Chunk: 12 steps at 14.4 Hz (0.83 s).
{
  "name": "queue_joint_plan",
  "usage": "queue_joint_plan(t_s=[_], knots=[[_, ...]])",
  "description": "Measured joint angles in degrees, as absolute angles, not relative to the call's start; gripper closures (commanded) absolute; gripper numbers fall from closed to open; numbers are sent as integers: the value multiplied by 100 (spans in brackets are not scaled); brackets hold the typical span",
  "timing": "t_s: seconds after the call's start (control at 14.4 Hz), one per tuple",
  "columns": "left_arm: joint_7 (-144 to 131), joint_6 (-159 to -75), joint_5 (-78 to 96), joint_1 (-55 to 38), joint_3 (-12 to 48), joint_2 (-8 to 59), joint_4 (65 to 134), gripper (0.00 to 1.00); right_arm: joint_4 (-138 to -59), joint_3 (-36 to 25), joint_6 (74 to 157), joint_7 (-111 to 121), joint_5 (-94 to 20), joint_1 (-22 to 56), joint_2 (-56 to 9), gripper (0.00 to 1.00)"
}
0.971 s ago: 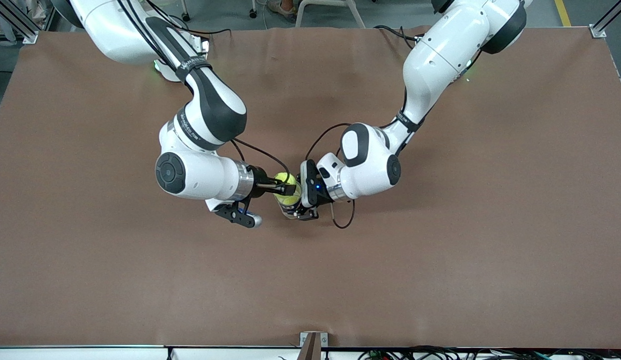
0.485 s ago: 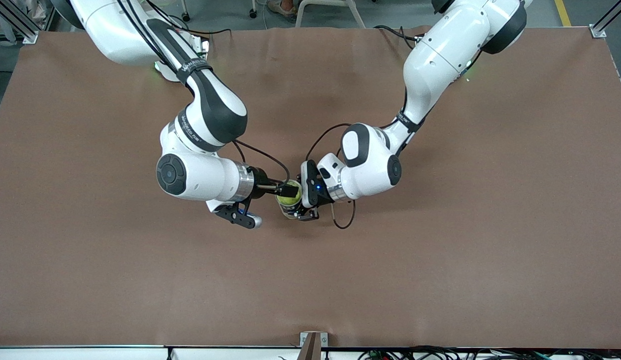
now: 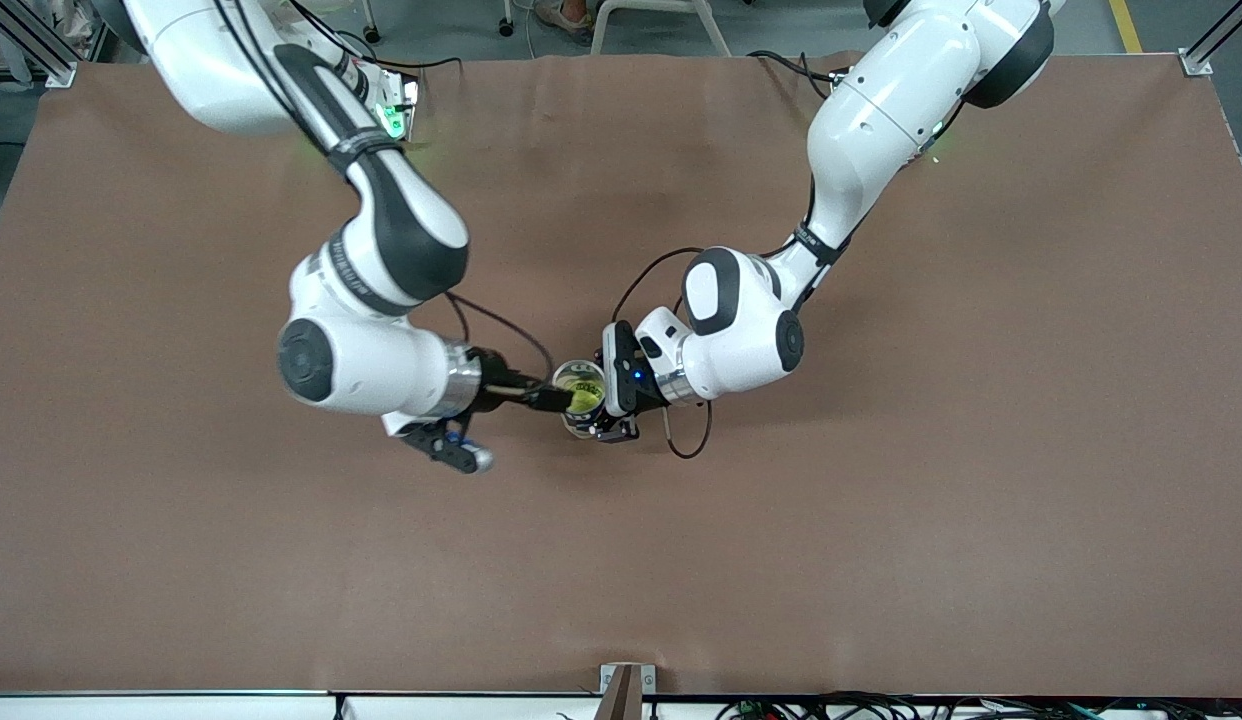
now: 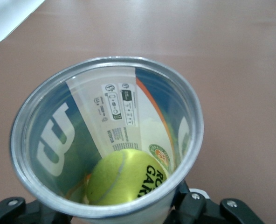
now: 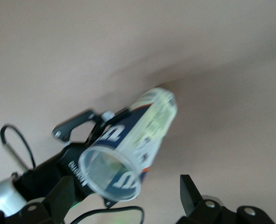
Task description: Insert tennis ball vertically with right arm
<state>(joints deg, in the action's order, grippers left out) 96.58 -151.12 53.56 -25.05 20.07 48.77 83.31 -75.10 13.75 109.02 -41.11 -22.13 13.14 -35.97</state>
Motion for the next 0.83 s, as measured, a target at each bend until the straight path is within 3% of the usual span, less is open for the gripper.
queue_joint_plan(t_s=[0.35, 0.83], knots=[[9658, -15111, 5356, -2504, 2008, 4876, 8331, 21, -7406, 1353, 9823, -3653, -1092, 384, -3174, 0], [9658, -15112, 5356, -2498, 2009, 4876, 8331, 21, -7393, 1323, 8524, -1712, -697, -780, -2159, 0]])
